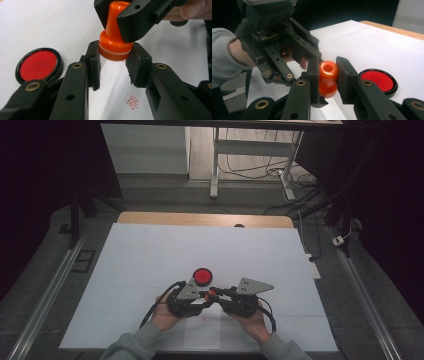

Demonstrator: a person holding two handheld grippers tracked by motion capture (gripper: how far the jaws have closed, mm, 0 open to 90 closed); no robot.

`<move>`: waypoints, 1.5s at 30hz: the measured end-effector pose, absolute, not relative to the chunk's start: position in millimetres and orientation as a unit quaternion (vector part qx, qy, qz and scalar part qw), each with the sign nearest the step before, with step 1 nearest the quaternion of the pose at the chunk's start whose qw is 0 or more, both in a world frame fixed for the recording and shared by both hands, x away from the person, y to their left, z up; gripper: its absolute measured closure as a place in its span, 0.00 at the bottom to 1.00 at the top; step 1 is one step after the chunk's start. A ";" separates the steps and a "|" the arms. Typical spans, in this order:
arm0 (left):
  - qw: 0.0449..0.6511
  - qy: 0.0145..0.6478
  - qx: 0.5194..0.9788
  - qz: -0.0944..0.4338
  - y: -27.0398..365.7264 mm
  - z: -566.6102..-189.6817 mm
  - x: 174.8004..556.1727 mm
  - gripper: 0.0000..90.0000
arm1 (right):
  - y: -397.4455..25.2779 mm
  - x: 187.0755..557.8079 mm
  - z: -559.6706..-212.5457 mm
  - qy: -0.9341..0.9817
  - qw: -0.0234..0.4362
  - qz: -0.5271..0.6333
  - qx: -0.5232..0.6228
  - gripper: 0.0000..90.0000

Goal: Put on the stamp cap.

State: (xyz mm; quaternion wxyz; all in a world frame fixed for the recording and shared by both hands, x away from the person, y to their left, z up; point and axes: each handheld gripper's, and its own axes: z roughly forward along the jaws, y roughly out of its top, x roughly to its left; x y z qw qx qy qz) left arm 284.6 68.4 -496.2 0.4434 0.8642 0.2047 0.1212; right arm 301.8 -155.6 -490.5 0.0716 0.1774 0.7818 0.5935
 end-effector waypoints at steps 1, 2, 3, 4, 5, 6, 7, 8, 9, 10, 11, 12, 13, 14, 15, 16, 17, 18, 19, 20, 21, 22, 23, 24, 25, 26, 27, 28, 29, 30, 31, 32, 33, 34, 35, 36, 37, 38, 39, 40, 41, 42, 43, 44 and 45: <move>0.446 0.206 0.863 0.121 68.4 -495.9 284.6 0.72 | -156.3 302.1 -490.0 0.780 0.070 0.595 0.178 0.81; 0.448 0.207 0.862 0.120 68.7 -495.7 284.8 0.72 | -156.8 302.3 -489.7 0.779 0.070 0.597 0.178 0.81; 0.449 0.208 0.861 0.118 69.0 -495.7 285.1 0.71 | -157.0 302.1 -489.5 0.777 0.071 0.599 0.179 0.81; 0.450 0.209 0.860 0.116 69.1 -495.7 285.5 0.71 | -157.0 301.8 -489.2 0.777 0.073 0.600 0.178 0.81; 0.452 0.210 0.860 0.115 69.4 -495.7 285.8 0.70 | -156.8 301.5 -489.0 0.777 0.075 0.600 0.178 0.81; 0.453 0.212 0.858 0.115 69.7 -495.8 286.0 0.69 | -156.8 301.4 -488.9 0.776 0.075 0.600 0.178 0.81; 0.454 0.214 0.858 0.112 70.3 -495.8 286.7 0.68 | -156.9 301.5 -488.8 0.776 0.074 0.600 0.178 0.81; 0.454 0.214 0.858 0.112 70.8 -495.7 287.1 0.66 | -156.9 301.4 -488.6 0.777 0.076 0.599 0.178 0.81; 0.455 0.215 0.857 0.112 71.3 -495.8 287.4 0.65 | -156.9 301.4 -488.6 0.777 0.077 0.599 0.178 0.81; 0.455 0.216 0.857 0.113 71.7 -495.7 287.5 0.63 | -157.0 301.5 -488.6 0.777 0.077 0.599 0.179 0.81; 0.454 0.217 0.857 0.114 72.0 -495.7 287.7 0.62 | -157.1 301.6 -488.5 0.777 0.077 0.599 0.179 0.81; 0.453 0.218 0.857 0.115 72.5 -495.7 288.2 0.59 | -157.2 301.7 -488.5 0.777 0.078 0.599 0.179 0.81; 0.453 0.219 0.857 0.115 73.0 -495.7 288.5 0.57 | -157.5 302.0 -488.4 0.777 0.077 0.598 0.179 0.81; 0.452 0.219 0.857 0.115 73.4 -495.8 288.8 0.55 | -157.8 302.2 -488.4 0.777 0.077 0.599 0.180 0.81; 0.450 0.222 0.857 0.115 73.8 -495.9 289.0 0.53 | -158.1 302.3 -488.3 0.777 0.077 0.599 0.181 0.81; 0.450 0.223 0.857 0.115 74.0 -496.0 289.1 0.51 | -158.4 302.4 -488.1 0.776 0.076 0.599 0.183 0.81; 0.448 0.225 0.857 0.116 74.5 -496.1 289.4 0.49 | -158.6 302.5 -488.0 0.776 0.076 0.599 0.183 0.81; 0.447 0.226 0.858 0.116 75.0 -496.0 289.7 0.47 | -158.8 302.5 -487.8 0.776 0.077 0.599 0.182 0.81; 0.445 0.228 0.858 0.117 75.4 -496.0 289.8 0.45 | -159.0 302.6 -487.6 0.775 0.077 0.600 0.182 0.81; 0.444 0.229 0.858 0.118 75.9 -496.0 289.8 0.43 | -159.2 302.7 -487.3 0.775 0.077 0.600 0.182 0.81; 0.445 0.230 0.858 0.118 76.5 -495.8 290.0 0.41 | -159.3 302.7 -487.1 0.775 0.077 0.600 0.183 0.81; 0.445 0.229 0.857 0.118 76.9 -495.6 289.9 0.39 | -159.6 302.9 -486.8 0.775 0.077 0.600 0.183 0.81; 0.446 0.230 0.857 0.119 77.4 -495.2 289.6 0.37 | -159.8 303.0 -486.6 0.775 0.078 0.600 0.183 0.81; 0.448 0.231 0.856 0.118 77.6 -495.0 289.6 0.36 | -160.0 303.1 -486.5 0.775 0.078 0.600 0.183 0.81; 0.449 0.231 0.856 0.115 77.9 -494.8 289.7 0.34 | -160.2 303.2 -486.4 0.775 0.078 0.600 0.183 0.81; 0.447 0.232 0.857 0.112 78.2 -494.7 289.9 0.33 | -160.4 303.2 -486.3 0.775 0.078 0.600 0.184 0.81; 0.445 0.232 0.858 0.110 78.6 -494.6 289.9 0.31 | -160.7 303.4 -486.1 0.775 0.080 0.599 0.184 0.81; 0.445 0.232 0.858 0.108 79.1 -494.4 289.9 0.29 | -161.0 303.6 -486.0 0.776 0.081 0.598 0.185 0.81; 0.445 0.234 0.858 0.107 80.2 -494.0 289.6 0.28 | -161.3 303.7 -486.0 0.776 0.081 0.598 0.185 0.81; 0.445 0.235 0.857 0.106 81.1 -493.7 289.4 0.28 | -161.7 304.0 -485.9 0.776 0.082 0.598 0.187 0.81; 0.446 0.236 0.857 0.107 83.0 -492.8 288.9 0.28 | -161.8 304.2 -485.9 0.776 0.082 0.597 0.187 0.81; 0.447 0.238 0.856 0.108 84.7 -492.2 288.4 0.27 | -162.1 304.4 -485.8 0.775 0.082 0.597 0.188 0.81; 0.445 0.239 0.856 0.109 86.3 -491.5 287.9 0.27 | -162.3 304.5 -485.7 0.775 0.083 0.597 0.188 0.81; 0.443 0.241 0.856 0.112 88.9 -490.5 287.0 0.27 | -162.5 304.7 -485.6 0.775 0.083 0.597 0.188 0.81; 0.442 0.241 0.857 0.113 90.7 -489.9 286.5 0.26 | -162.8 305.0 -485.5 0.775 0.083 0.597 0.188 0.81; 0.442 0.245 0.855 0.117 93.8 -489.1 285.4 0.26 | -163.1 305.1 -485.5 0.775 0.084 0.597 0.189 0.81; 0.443 0.248 0.853 0.119 96.5 -488.7 284.6 0.25 | -163.4 305.3 -485.5 0.775 0.084 0.597 0.189 0.81; 0.443 0.252 0.852 0.120 99.2 -488.4 283.8 0.25 | -163.5 305.4 -485.4 0.775 0.084 0.596 0.190 0.81; 0.443 0.255 0.850 0.122 101.9 -488.2 283.0 0.24 | -163.6 305.6 -485.4 0.776 0.084 0.596 0.190 0.81; 0.445 0.260 0.848 0.122 104.6 -488.2 282.1 0.24 | -163.6 305.7 -485.4 0.776 0.084 0.596 0.190 0.81; 0.444 0.262 0.848 0.122 107.3 -488.2 281.3 0.23 | -163.7 305.7 -485.4 0.776 0.085 0.595 0.190 0.81; 0.443 0.266 0.847 0.123 109.9 -488.4 280.5 0.23 | -163.9 305.9 -485.4 0.777 0.085 0.594 0.190 0.81; 0.442 0.270 0.846 0.124 112.7 -488.7 279.6 0.23 | -164.4 306.3 -485.4 0.778 0.086 0.593 0.190 0.81; 0.442 0.273 0.845 0.125 115.8 -488.9 278.7 0.23 | -164.9 306.7 -485.3 0.777 0.087 0.593 0.191 0.81; 0.442 0.276 0.844 0.126 118.9 -489.2 277.5 0.23 | -165.3 307.0 -485.3 0.777 0.088 0.593 0.191 0.81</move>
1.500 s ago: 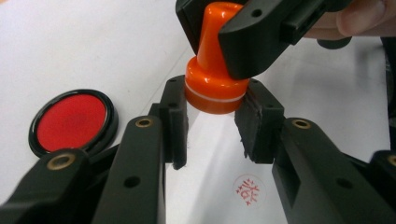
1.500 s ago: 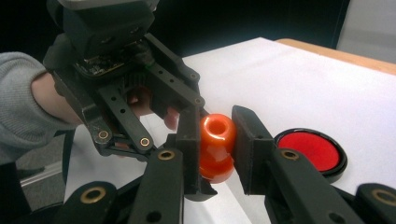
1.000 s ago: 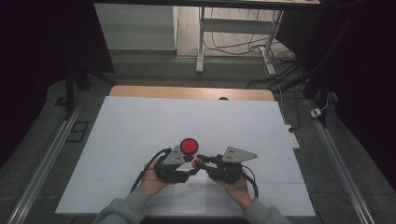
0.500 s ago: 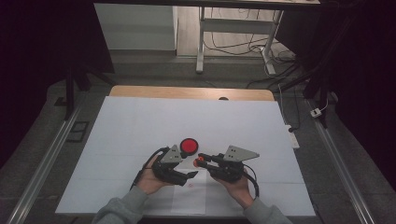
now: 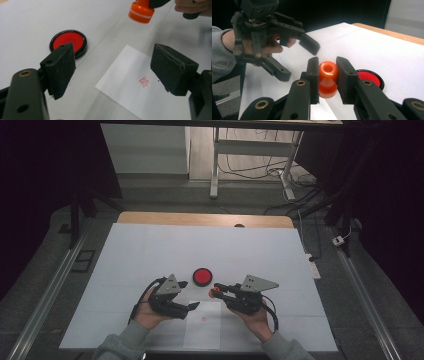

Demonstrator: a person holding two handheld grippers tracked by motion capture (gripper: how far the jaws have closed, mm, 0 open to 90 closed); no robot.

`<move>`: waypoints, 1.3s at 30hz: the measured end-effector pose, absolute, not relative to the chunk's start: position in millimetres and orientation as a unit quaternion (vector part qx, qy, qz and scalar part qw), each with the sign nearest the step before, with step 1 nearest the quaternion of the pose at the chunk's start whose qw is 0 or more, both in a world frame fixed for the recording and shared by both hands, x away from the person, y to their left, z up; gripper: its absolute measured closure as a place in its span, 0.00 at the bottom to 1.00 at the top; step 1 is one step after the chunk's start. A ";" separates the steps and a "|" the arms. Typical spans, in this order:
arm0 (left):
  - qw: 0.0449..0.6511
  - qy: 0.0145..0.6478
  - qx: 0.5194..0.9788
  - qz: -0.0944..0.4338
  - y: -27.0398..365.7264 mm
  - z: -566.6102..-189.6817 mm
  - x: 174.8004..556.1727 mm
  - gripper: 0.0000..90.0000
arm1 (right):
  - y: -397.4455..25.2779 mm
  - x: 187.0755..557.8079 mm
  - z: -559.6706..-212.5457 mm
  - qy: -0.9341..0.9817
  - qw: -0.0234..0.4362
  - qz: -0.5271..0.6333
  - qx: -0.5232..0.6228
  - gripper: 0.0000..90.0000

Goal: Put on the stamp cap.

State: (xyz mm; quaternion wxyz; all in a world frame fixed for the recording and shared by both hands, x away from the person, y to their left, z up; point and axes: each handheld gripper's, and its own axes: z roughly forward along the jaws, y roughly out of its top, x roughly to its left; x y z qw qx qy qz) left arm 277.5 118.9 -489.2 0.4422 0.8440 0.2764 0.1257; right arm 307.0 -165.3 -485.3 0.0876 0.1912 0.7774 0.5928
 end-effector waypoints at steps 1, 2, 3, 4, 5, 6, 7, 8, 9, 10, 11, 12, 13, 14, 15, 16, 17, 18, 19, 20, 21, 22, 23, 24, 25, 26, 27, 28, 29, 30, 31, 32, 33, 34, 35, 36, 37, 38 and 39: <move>0.442 0.280 0.843 0.127 122.1 -489.6 276.1 0.23 | -165.9 307.2 -485.2 0.777 0.088 0.593 0.192 0.81; 0.441 0.282 0.842 0.128 125.4 -490.1 274.6 0.23 | -166.4 307.5 -485.1 0.777 0.088 0.593 0.193 0.81; 0.441 0.285 0.841 0.129 128.7 -490.6 273.2 0.23 | -167.0 307.9 -485.0 0.777 0.090 0.593 0.193 0.81; 0.439 0.288 0.841 0.131 132.2 -491.0 271.8 0.23 | -167.6 308.1 -485.0 0.777 0.091 0.592 0.194 0.81; 0.439 0.292 0.839 0.132 135.7 -491.4 270.4 0.23 | -168.0 308.3 -484.8 0.777 0.091 0.592 0.194 0.81; 0.440 0.295 0.838 0.134 139.2 -491.8 269.2 0.23 | -168.4 308.4 -484.7 0.777 0.092 0.592 0.195 0.81; 0.440 0.299 0.836 0.134 142.5 -492.4 267.7 0.23 | -168.8 308.6 -484.5 0.777 0.093 0.591 0.196 0.81; 0.440 0.302 0.835 0.135 145.7 -493.2 266.2 0.23 | -169.2 308.8 -484.3 0.777 0.094 0.591 0.197 0.81; 0.439 0.306 0.834 0.136 148.9 -494.0 264.5 0.23 | -169.4 308.9 -484.2 0.777 0.095 0.591 0.197 0.81; 0.440 0.309 0.832 0.136 152.1 -494.9 263.1 0.23 | -169.7 309.0 -484.0 0.777 0.095 0.590 0.197 0.81; 0.441 0.313 0.830 0.137 155.1 -495.8 261.7 0.23 | -169.9 309.1 -483.9 0.778 0.096 0.589 0.197 0.81; 0.441 0.317 0.828 0.137 158.4 -496.5 260.2 0.23 | -170.0 309.2 -483.9 0.778 0.096 0.589 0.197 0.81; 0.441 0.320 0.827 0.139 161.7 -497.2 258.8 0.23 | -170.0 309.4 -484.0 0.779 0.096 0.588 0.197 0.81; 0.441 0.323 0.825 0.140 165.1 -497.8 257.4 0.23 | -170.0 309.4 -484.1 0.779 0.097 0.587 0.198 0.81; 0.442 0.327 0.824 0.141 168.3 -498.4 255.8 0.23 | -170.1 309.4 -484.1 0.780 0.098 0.586 0.198 0.81; 0.442 0.329 0.822 0.143 171.8 -499.0 254.2 0.23 | -170.2 309.4 -484.1 0.780 0.098 0.586 0.198 0.81; 0.442 0.333 0.820 0.143 175.1 -499.9 252.5 0.23 | -170.4 309.5 -483.9 0.780 0.099 0.585 0.197 0.81; 0.440 0.335 0.820 0.144 178.7 -500.7 251.1 0.23 | -170.7 309.5 -483.8 0.780 0.100 0.585 0.197 0.81; 0.439 0.338 0.819 0.147 181.4 -501.3 249.9 0.23 | -171.0 309.6 -483.5 0.781 0.101 0.584 0.197 0.81; 0.437 0.343 0.818 0.149 186.5 -502.3 248.3 0.23 | -171.4 309.7 -483.3 0.780 0.102 0.584 0.198 0.81; 0.437 0.347 0.816 0.150 189.5 -503.1 247.4 0.24 | -172.2 310.2 -482.9 0.780 0.104 0.585 0.199 0.81; 0.436 0.351 0.814 0.151 193.7 -504.1 246.4 0.24 | -172.8 310.5 -482.7 0.779 0.104 0.585 0.200 0.81; 0.436 0.357 0.812 0.152 198.7 -505.6 245.1 0.24 | -173.5 310.9 -482.5 0.779 0.105 0.584 0.201 0.81; 0.436 0.362 0.810 0.153 202.5 -506.9 243.8 0.24 | -174.4 311.4 -482.3 0.779 0.107 0.584 0.202 0.81; 0.435 0.365 0.809 0.154 206.5 -508.2 242.6 0.24 | -175.1 311.8 -482.2 0.779 0.107 0.583 0.203 0.81; 0.434 0.371 0.806 0.154 209.9 -510.0 241.4 0.25 | -175.6 312.3 -482.2 0.779 0.109 0.583 0.204 0.81; 0.432 0.378 0.804 0.155 213.2 -511.8 240.6 0.25 | -175.9 312.6 -482.2 0.779 0.109 0.582 0.204 0.81; 0.431 0.384 0.802 0.154 216.2 -513.2 240.0 0.25 | -176.2 312.9 -482.2 0.780 0.110 0.582 0.204 0.81; 0.430 0.388 0.800 0.155 218.4 -514.3 239.5 0.25 | -176.2 313.0 -482.2 0.780 0.110 0.581 0.204 0.81; 0.429 0.392 0.798 0.156 220.5 -514.7 239.3 0.25 | -176.2 313.0 -482.3 0.780 0.110 0.581 0.205 0.81; 0.430 0.395 0.797 0.157 222.0 -514.9 239.2 0.25 | -176.0 313.1 -482.4 0.781 0.110 0.580 0.205 0.81; 0.429 0.396 0.796 0.159 223.1 -514.9 239.4 0.25 | -175.8 313.1 -482.5 0.782 0.111 0.579 0.205 0.81; 0.429 0.397 0.795 0.159 224.2 -514.9 239.6 0.25 | -175.7 313.1 -482.6 0.782 0.112 0.578 0.205 0.81; 0.430 0.399 0.794 0.159 224.9 -514.9 239.8 0.25 | -175.7 313.2 -482.8 0.783 0.112 0.577 0.205 0.81; 0.431 0.400 0.793 0.160 225.6 -515.0 240.1 0.25 | -175.7 313.1 -482.9 0.783 0.112 0.576 0.205 0.81; 0.432 0.401 0.792 0.161 226.1 -515.0 240.4 0.25 | -175.8 313.1 -482.9 0.784 0.113 0.575 0.205 0.81; 0.432 0.401 0.792 0.161 226.4 -514.9 241.0 0.25 | -176.0 313.2 -482.9 0.784 0.113 0.575 0.205 0.81; 0.432 0.402 0.791 0.161 226.4 -515.0 241.4 0.25 | -176.1 313.4 -482.9 0.784 0.114 0.575 0.205 0.81; 0.431 0.402 0.792 0.160 226.3 -515.0 241.8 0.25 | -176.1 313.6 -483.0 0.784 0.114 0.575 0.205 0.81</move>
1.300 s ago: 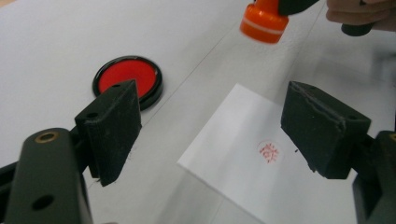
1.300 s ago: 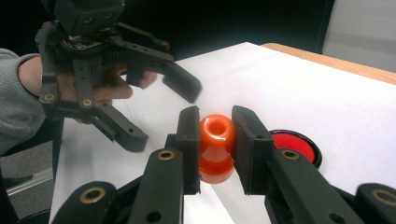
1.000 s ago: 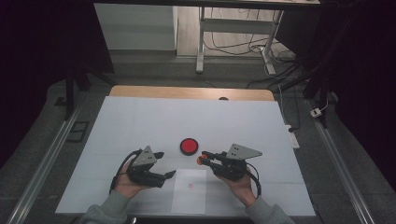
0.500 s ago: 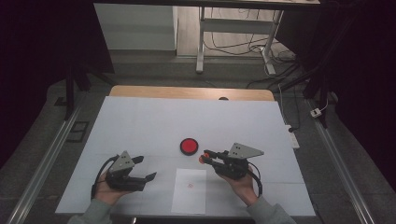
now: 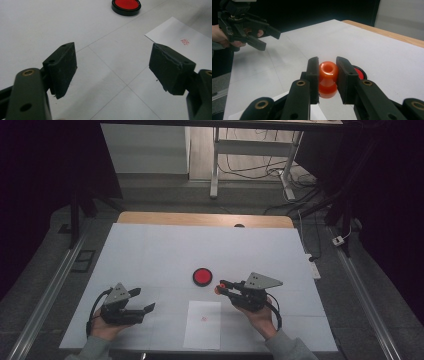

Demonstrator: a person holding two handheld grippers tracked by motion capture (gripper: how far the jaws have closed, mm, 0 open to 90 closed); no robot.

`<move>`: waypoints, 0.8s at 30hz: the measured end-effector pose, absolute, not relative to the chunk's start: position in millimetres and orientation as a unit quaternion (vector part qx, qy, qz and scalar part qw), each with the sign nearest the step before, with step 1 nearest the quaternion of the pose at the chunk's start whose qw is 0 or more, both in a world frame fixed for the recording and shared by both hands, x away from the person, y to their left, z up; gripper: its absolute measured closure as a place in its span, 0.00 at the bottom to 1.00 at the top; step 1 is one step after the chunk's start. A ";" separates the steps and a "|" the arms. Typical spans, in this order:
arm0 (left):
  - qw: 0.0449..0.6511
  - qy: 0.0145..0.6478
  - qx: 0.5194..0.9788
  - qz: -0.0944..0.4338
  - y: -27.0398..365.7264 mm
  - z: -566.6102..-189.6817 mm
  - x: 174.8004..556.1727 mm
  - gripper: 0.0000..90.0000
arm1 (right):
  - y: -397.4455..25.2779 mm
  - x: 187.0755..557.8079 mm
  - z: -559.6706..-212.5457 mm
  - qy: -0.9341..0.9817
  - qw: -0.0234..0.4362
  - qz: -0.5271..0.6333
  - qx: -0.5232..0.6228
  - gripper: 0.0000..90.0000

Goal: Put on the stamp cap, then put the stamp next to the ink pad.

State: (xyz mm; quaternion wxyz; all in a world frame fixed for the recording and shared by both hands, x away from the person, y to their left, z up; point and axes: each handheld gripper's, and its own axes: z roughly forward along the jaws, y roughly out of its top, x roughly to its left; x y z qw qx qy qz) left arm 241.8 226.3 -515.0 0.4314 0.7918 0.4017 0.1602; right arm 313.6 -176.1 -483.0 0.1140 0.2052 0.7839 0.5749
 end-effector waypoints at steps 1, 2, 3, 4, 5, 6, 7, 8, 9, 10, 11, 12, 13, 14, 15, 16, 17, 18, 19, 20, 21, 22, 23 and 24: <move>0.431 0.402 0.792 0.160 225.9 -515.3 242.2 0.25 | -176.0 313.7 -483.1 0.784 0.114 0.575 0.206 0.81; 0.431 0.403 0.791 0.159 225.8 -515.5 242.4 0.25 | -176.0 313.7 -483.1 0.784 0.113 0.575 0.205 0.81; 0.432 0.402 0.792 0.159 225.6 -515.5 242.5 0.25 | -175.8 313.5 -483.0 0.784 0.113 0.574 0.205 0.81; 0.431 0.402 0.792 0.160 225.3 -515.4 242.5 0.25 | -175.8 313.3 -482.8 0.785 0.114 0.574 0.205 0.81; 0.431 0.401 0.792 0.160 225.3 -515.4 242.5 0.25 | -175.9 313.3 -482.7 0.784 0.114 0.575 0.204 0.81; 0.431 0.402 0.792 0.160 225.1 -515.4 242.7 0.25 | -176.1 313.3 -482.7 0.784 0.114 0.575 0.205 0.81; 0.431 0.402 0.792 0.160 225.2 -515.3 242.7 0.25 | -176.3 313.6 -482.6 0.784 0.115 0.574 0.205 0.81; 0.431 0.402 0.792 0.160 225.2 -515.3 242.6 0.25 | -176.5 314.0 -482.7 0.784 0.116 0.574 0.206 0.81; 0.431 0.402 0.792 0.159 225.1 -515.3 242.6 0.25 | -176.7 314.4 -482.8 0.784 0.117 0.573 0.207 0.81; 0.431 0.401 0.792 0.159 225.0 -515.3 242.7 0.25 | -176.9 315.1 -482.9 0.784 0.117 0.572 0.209 0.81; 0.431 0.401 0.793 0.159 224.8 -515.3 242.8 0.25 | -177.0 315.9 -483.0 0.785 0.119 0.570 0.210 0.81; 0.431 0.400 0.793 0.158 224.4 -515.5 242.8 0.25 | -177.1 317.0 -483.3 0.785 0.120 0.570 0.213 0.81; 0.430 0.399 0.795 0.157 224.0 -515.6 242.9 0.25 | -177.1 318.1 -483.7 0.784 0.121 0.569 0.215 0.81; 0.429 0.399 0.795 0.157 223.5 -515.7 242.8 0.25 | -177.0 319.1 -484.0 0.784 0.121 0.568 0.218 0.81; 0.429 0.399 0.795 0.158 223.2 -515.7 242.7 0.25 | -177.0 320.2 -484.2 0.785 0.122 0.566 0.220 0.81; 0.430 0.398 0.795 0.157 223.0 -515.6 242.8 0.25 | -177.0 321.5 -484.5 0.785 0.123 0.566 0.221 0.81; 0.430 0.398 0.795 0.157 222.8 -515.7 242.9 0.25 | -177.0 322.6 -484.7 0.785 0.124 0.565 0.223 0.81; 0.430 0.398 0.795 0.156 222.8 -515.7 243.0 0.25 | -177.0 323.7 -484.7 0.785 0.124 0.564 0.226 0.81; 0.430 0.398 0.795 0.156 222.8 -515.9 243.1 0.25 | -177.0 325.0 -484.9 0.784 0.127 0.563 0.227 0.81; 0.430 0.399 0.795 0.155 223.0 -516.1 243.2 0.25 | -177.1 326.0 -484.9 0.785 0.129 0.561 0.229 0.81; 0.429 0.400 0.795 0.156 223.0 -516.4 243.3 0.25 | -177.2 326.9 -484.9 0.786 0.132 0.557 0.232 0.81; 0.429 0.400 0.795 0.156 223.0 -516.6 243.4 0.25 | -177.4 327.8 -485.1 0.786 0.134 0.556 0.235 0.80; 0.429 0.400 0.795 0.156 222.8 -516.5 243.4 0.25 | -177.5 328.8 -485.3 0.786 0.136 0.555 0.238 0.81; 0.429 0.399 0.795 0.156 222.4 -516.3 243.3 0.25 | -177.7 329.9 -485.5 0.785 0.137 0.554 0.240 0.80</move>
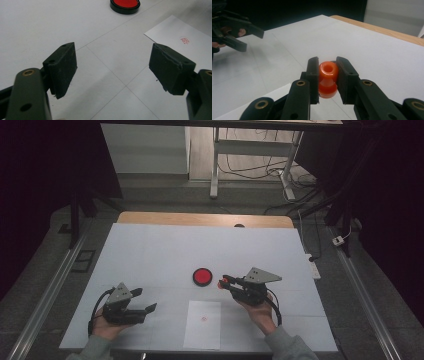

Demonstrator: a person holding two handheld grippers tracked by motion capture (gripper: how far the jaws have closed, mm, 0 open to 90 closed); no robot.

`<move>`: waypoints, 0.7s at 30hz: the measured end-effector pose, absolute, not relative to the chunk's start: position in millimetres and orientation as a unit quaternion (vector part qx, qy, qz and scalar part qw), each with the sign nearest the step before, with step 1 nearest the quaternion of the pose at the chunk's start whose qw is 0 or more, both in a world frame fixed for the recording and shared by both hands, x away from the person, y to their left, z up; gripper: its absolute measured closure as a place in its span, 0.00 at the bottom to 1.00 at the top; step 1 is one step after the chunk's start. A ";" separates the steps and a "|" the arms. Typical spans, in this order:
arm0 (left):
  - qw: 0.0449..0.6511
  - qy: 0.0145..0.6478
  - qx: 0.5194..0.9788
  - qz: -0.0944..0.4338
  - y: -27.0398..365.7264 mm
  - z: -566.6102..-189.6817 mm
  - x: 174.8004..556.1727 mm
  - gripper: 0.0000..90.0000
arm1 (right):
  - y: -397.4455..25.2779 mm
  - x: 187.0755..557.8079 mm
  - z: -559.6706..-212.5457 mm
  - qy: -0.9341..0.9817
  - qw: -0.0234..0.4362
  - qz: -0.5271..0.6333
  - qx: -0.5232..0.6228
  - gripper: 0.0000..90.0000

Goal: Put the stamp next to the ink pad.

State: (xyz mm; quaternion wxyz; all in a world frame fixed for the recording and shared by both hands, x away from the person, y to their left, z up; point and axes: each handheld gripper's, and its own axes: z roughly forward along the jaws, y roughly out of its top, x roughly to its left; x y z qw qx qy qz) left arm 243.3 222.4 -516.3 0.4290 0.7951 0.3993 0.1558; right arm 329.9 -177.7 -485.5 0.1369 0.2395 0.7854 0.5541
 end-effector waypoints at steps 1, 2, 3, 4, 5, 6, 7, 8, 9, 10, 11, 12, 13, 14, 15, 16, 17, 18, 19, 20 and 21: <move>0.428 0.398 0.796 0.156 222.1 -516.1 243.1 0.25 | -177.6 330.8 -485.3 0.786 0.137 0.552 0.241 0.81; 0.428 0.398 0.796 0.156 221.6 -516.2 243.1 0.25 | -177.3 331.8 -485.2 0.786 0.140 0.551 0.241 0.80; 0.427 0.397 0.797 0.155 221.4 -516.5 243.2 0.25 | -176.9 332.3 -484.8 0.787 0.140 0.550 0.241 0.80; 0.426 0.397 0.798 0.155 221.2 -516.9 243.6 0.25 | -176.4 333.1 -484.5 0.787 0.140 0.550 0.241 0.80; 0.426 0.397 0.798 0.154 221.2 -517.0 243.8 0.25 | -176.1 334.0 -484.5 0.787 0.141 0.550 0.241 0.80; 0.426 0.397 0.798 0.154 221.2 -517.0 243.9 0.25 | -175.9 334.9 -484.4 0.787 0.141 0.549 0.242 0.80; 0.426 0.397 0.798 0.154 221.2 -516.9 244.1 0.25 | -175.6 335.9 -484.5 0.788 0.141 0.548 0.243 0.80; 0.426 0.397 0.798 0.154 221.3 -516.9 244.2 0.25 | -175.4 336.9 -484.8 0.788 0.142 0.548 0.244 0.81; 0.427 0.397 0.798 0.154 221.4 -516.9 244.3 0.25 | -175.1 338.1 -485.2 0.788 0.141 0.547 0.245 0.81; 0.427 0.398 0.798 0.152 221.5 -517.0 244.3 0.25 | -174.9 339.4 -485.4 0.788 0.140 0.546 0.247 0.80; 0.427 0.398 0.798 0.152 221.6 -517.2 244.3 0.25 | -174.3 340.7 -486.0 0.788 0.141 0.545 0.249 0.80; 0.427 0.398 0.798 0.153 221.6 -517.2 244.3 0.25 | -173.8 342.2 -486.6 0.788 0.141 0.544 0.251 0.80; 0.427 0.398 0.798 0.152 221.5 -517.1 244.2 0.25 | -173.6 343.6 -487.0 0.790 0.140 0.541 0.252 0.81; 0.426 0.397 0.798 0.152 221.4 -517.0 244.2 0.25 | -173.1 344.9 -487.8 0.789 0.140 0.541 0.254 0.80; 0.426 0.397 0.799 0.152 221.2 -517.1 244.3 0.25 | -172.8 346.2 -488.3 0.789 0.140 0.541 0.255 0.80; 0.426 0.396 0.799 0.151 221.0 -517.2 244.4 0.25 | -172.6 347.5 -488.4 0.791 0.140 0.538 0.256 0.80; 0.426 0.396 0.799 0.151 221.0 -517.3 244.5 0.25 | -172.1 348.5 -488.8 0.791 0.141 0.537 0.258 0.80; 0.426 0.396 0.799 0.150 221.0 -517.5 244.7 0.25 | -171.6 349.7 -489.2 0.791 0.141 0.536 0.259 0.80; 0.426 0.397 0.799 0.150 221.0 -517.6 244.9 0.25 | -171.2 350.6 -489.4 0.793 0.141 0.533 0.261 0.80; 0.426 0.396 0.799 0.149 221.2 -517.6 245.2 0.25 | -170.6 351.5 -489.9 0.794 0.143 0.530 0.261 0.80; 0.426 0.397 0.799 0.149 221.2 -517.7 245.3 0.25 | -170.0 352.2 -490.5 0.795 0.144 0.528 0.261 0.80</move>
